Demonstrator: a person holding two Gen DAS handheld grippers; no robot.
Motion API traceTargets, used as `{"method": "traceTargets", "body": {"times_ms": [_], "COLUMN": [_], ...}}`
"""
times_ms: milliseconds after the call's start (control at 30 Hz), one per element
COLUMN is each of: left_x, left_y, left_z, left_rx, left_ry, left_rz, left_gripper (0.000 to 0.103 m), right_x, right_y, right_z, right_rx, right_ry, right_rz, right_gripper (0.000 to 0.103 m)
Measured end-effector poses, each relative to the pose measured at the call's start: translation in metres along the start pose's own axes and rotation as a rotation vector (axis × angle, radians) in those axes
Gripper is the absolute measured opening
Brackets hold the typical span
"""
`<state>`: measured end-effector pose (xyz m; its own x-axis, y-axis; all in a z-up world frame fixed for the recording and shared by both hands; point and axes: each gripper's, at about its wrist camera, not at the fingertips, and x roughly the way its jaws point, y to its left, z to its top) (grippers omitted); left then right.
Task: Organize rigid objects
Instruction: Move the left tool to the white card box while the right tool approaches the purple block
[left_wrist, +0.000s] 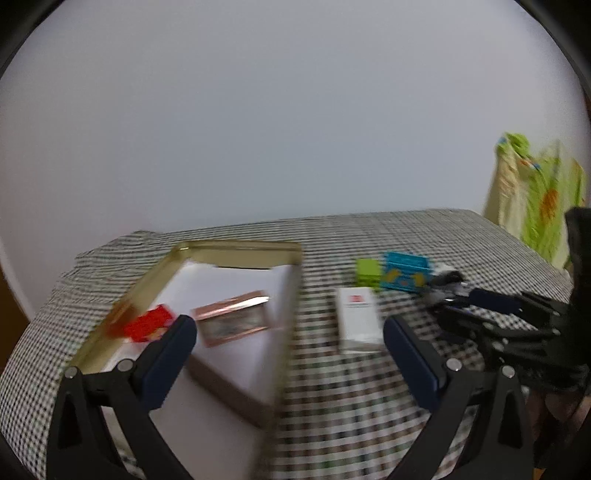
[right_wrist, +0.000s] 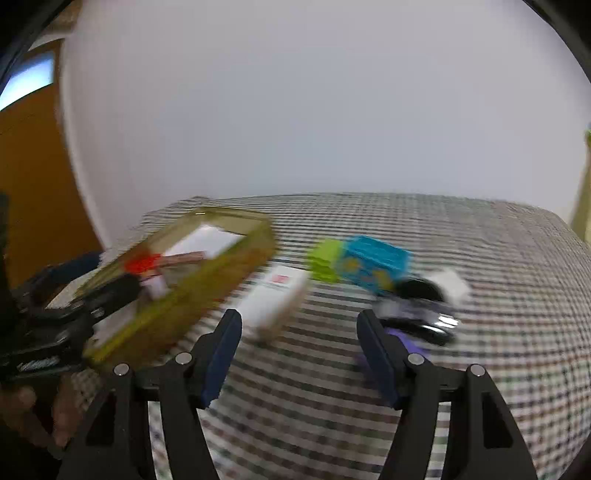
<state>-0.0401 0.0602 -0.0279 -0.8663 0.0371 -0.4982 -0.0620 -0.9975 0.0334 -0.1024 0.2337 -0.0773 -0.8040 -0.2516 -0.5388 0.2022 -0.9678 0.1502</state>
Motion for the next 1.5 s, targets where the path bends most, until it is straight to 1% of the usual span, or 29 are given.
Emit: {"method": "traceTargets", "body": {"times_ms": [67,133,233,367,467,533,667,733,767,833,933,1067,1133,1200,1300,1367,1400,1433,1500], "left_x": [0.006,0.014,0.023,0.048,0.065,0.073,0.091,0.094,0.096,0.099,0.103,0.103,0.107,0.111,0.110,0.107,0.106,0.105,0.101], "left_y": [-0.016,-0.031,-0.045,-0.055,-0.058,-0.060,-0.055,-0.057,-0.058,-0.062,-0.069,-0.072,-0.073,-0.069,-0.064,-0.065,-0.067,-0.069,-0.072], "left_z": [0.003,0.005,0.008,0.007,0.006,0.006,0.006,0.007,0.007,0.008,0.007,0.008,0.008,0.010,0.012,0.010,0.008,0.007,0.007], "left_rx": [0.023,0.049,0.067,0.063,0.077,0.079,0.049,0.066,0.068,0.081,0.111,0.127,0.140,0.124,0.107,0.105,0.112,0.120,0.139], "left_ry": [0.022,0.042,0.069,0.157,0.217,0.232,0.292,0.285,0.292,0.289,0.286,0.282,0.293,0.301,0.288,0.284,0.277,0.270,0.251], "left_rz": [-0.034,-0.049,-0.085,-0.141,-0.138,-0.133,-0.156,-0.139,-0.146,-0.136,-0.122,-0.127,-0.131,-0.128,-0.123,-0.158,-0.144,-0.126,-0.128], "left_gripper": [0.103,0.103,0.103,0.102,0.101,0.099,0.097,0.095,0.095,0.092,0.091,0.091,0.095,0.095,0.095,0.095,0.094,0.089,0.087], "right_x": [0.000,-0.001,-0.002,0.002,0.008,0.016,0.026,0.028,0.029,0.029,0.030,0.028,0.028,0.029,0.031,0.032,0.033,0.034,0.033], "right_y": [-0.018,-0.032,-0.045,-0.055,-0.062,-0.065,-0.066,-0.066,-0.066,-0.066,-0.069,-0.072,-0.072,-0.073,-0.073,-0.074,-0.074,-0.075,-0.077], "right_z": [-0.001,-0.001,-0.003,-0.006,-0.007,-0.007,-0.008,-0.009,-0.009,-0.010,-0.010,-0.010,-0.010,-0.009,-0.009,-0.008,-0.008,-0.008,-0.009], "right_rx": [0.042,0.072,0.081,0.098,0.122,0.136,0.136,0.133,0.134,0.138,0.149,0.159,0.162,0.162,0.163,0.168,0.170,0.174,0.178], "right_ry": [0.013,0.027,0.059,0.087,0.106,0.129,0.178,0.187,0.189,0.191,0.198,0.192,0.192,0.198,0.205,0.207,0.207,0.208,0.207], "right_rz": [-0.026,-0.037,-0.063,-0.079,-0.077,-0.073,-0.069,-0.067,-0.069,-0.071,-0.074,-0.082,-0.085,-0.086,-0.088,-0.088,-0.086,-0.082,-0.083], "right_gripper": [0.067,0.067,0.067,0.067,0.067,0.067,0.067,0.067,0.067,0.067,0.067,0.068,0.068,0.068,0.068,0.067,0.067,0.068,0.068]}}
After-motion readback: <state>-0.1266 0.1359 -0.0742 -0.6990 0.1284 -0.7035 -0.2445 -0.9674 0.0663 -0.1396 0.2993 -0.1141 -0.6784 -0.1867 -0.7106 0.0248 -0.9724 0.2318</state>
